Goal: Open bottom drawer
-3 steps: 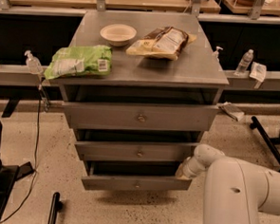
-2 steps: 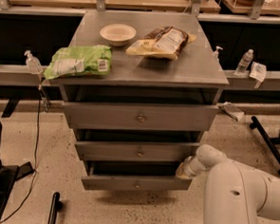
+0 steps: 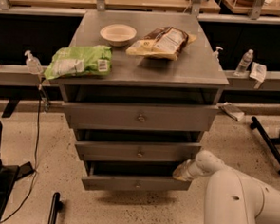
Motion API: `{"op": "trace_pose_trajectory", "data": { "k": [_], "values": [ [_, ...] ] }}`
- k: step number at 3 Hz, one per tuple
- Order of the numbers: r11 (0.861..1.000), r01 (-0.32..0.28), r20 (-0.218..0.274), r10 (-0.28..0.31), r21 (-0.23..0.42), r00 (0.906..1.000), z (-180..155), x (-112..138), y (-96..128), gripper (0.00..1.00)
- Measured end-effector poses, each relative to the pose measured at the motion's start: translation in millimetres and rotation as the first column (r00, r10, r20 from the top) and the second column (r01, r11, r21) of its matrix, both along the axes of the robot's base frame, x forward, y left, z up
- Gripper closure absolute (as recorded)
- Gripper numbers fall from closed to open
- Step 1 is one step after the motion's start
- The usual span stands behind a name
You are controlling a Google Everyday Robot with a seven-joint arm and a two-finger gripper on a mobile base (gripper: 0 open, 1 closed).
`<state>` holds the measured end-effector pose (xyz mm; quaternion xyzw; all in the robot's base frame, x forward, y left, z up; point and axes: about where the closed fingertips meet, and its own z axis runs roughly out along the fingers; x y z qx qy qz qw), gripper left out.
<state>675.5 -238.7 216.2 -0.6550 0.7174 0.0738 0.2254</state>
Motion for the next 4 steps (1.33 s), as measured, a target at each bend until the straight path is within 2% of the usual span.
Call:
{"op": "trace_pose_trajectory", "data": {
  "k": [1,4],
  "values": [
    [1.0,0.012,0.007,-0.012,-0.005,0.9999,-8.1,-5.1,-2.3,1.0],
    [1.0,-0.021,-0.004,0.021,-0.004,0.9998,-5.9,-17.6,2.9,1.0]
  ]
}}
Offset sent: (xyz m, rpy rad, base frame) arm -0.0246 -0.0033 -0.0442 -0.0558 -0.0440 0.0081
